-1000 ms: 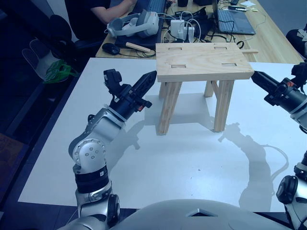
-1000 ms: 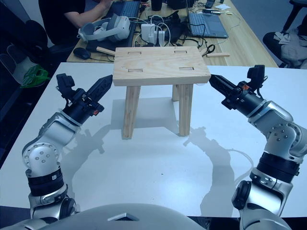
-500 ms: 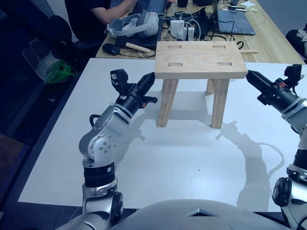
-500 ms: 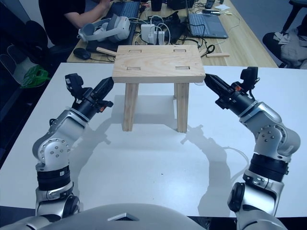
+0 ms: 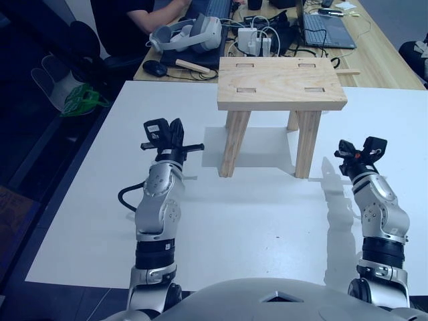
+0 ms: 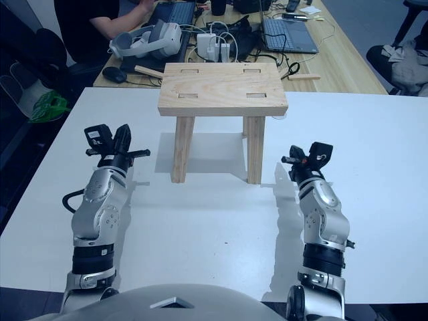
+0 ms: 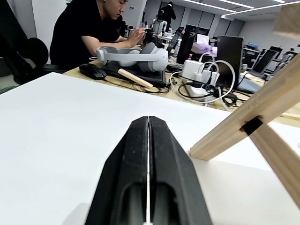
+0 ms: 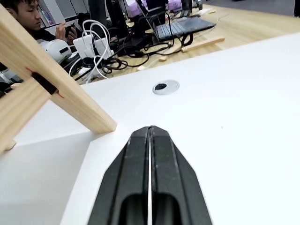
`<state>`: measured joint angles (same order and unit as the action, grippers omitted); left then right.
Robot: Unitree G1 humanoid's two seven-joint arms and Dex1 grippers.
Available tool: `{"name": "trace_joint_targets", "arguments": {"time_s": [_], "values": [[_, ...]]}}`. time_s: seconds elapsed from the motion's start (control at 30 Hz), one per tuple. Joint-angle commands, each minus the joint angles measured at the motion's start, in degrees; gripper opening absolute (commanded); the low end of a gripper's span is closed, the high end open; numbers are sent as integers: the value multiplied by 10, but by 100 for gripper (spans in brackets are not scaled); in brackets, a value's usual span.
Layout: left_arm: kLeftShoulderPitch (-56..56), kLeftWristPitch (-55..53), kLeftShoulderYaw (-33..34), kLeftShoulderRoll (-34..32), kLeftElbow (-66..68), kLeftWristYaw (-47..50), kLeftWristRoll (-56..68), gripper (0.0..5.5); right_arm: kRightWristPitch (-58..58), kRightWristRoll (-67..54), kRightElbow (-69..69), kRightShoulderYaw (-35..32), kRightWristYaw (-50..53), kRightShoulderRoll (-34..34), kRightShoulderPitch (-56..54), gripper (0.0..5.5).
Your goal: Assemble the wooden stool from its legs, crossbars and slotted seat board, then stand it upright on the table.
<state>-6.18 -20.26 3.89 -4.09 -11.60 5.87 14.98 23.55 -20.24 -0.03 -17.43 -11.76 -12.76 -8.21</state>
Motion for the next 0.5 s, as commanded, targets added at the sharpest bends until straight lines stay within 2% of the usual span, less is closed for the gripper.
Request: {"name": "trace_joint_targets", "arguments": {"time_s": [0.03,0.2,0.37,0.5], "values": [[-1,21,-10,-6,10,-20,-25,3,-27,32,-5,46,-31,-21,-10,0],[-3,16,-25,-11,17,-28,-61,3,-60,65,8,77,-46,-30,-15,0],[-32,17,-13,-7,40,-48,-54,3,-53,59,29,67,-48,-34,-33,0],[-46,4,-32,-8,53,-39,-90,3,-61,66,33,65,-40,-35,-43,0]]}}
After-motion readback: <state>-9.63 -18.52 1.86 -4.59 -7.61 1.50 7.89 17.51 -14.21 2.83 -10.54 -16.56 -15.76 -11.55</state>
